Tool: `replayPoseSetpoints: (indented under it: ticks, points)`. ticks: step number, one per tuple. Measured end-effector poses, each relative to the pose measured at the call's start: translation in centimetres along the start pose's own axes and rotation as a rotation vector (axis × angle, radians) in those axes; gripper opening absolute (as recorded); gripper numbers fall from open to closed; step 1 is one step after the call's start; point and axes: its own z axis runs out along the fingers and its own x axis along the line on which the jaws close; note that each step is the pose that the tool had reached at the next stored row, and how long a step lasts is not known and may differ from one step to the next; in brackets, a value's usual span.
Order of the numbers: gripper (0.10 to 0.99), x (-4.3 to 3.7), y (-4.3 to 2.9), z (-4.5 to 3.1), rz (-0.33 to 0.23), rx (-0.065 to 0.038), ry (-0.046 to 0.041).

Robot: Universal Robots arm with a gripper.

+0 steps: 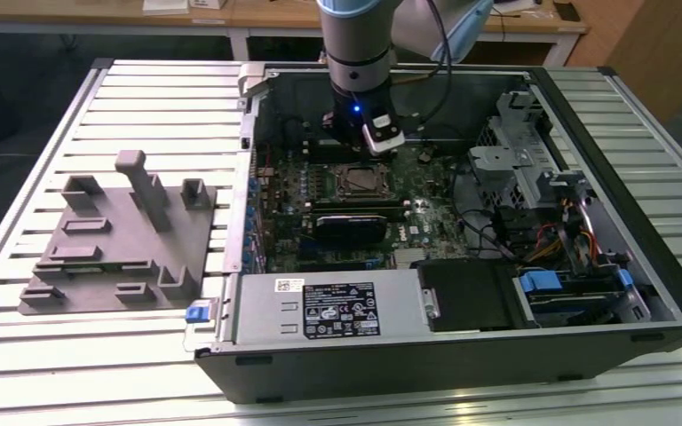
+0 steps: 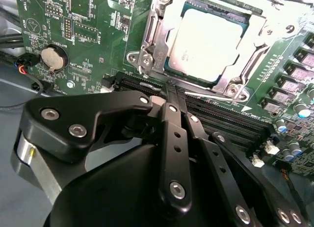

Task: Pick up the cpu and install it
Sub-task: 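Install the first cpu locking lever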

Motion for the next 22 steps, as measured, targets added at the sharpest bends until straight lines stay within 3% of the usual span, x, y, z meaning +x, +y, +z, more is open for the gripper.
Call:
replayPoseSetpoints:
  ticks: [9, 18, 22]
  points:
    - [0.106, 0.07, 0.32, 0.16, 0.014, 0.004, -0.0037]
    - [0.106, 0.11, 0.24, 0.48, 0.014, 0.026, -0.0099]
    - [0.106, 0.13, 0.22, 0.60, 0.013, 0.032, -0.0112]
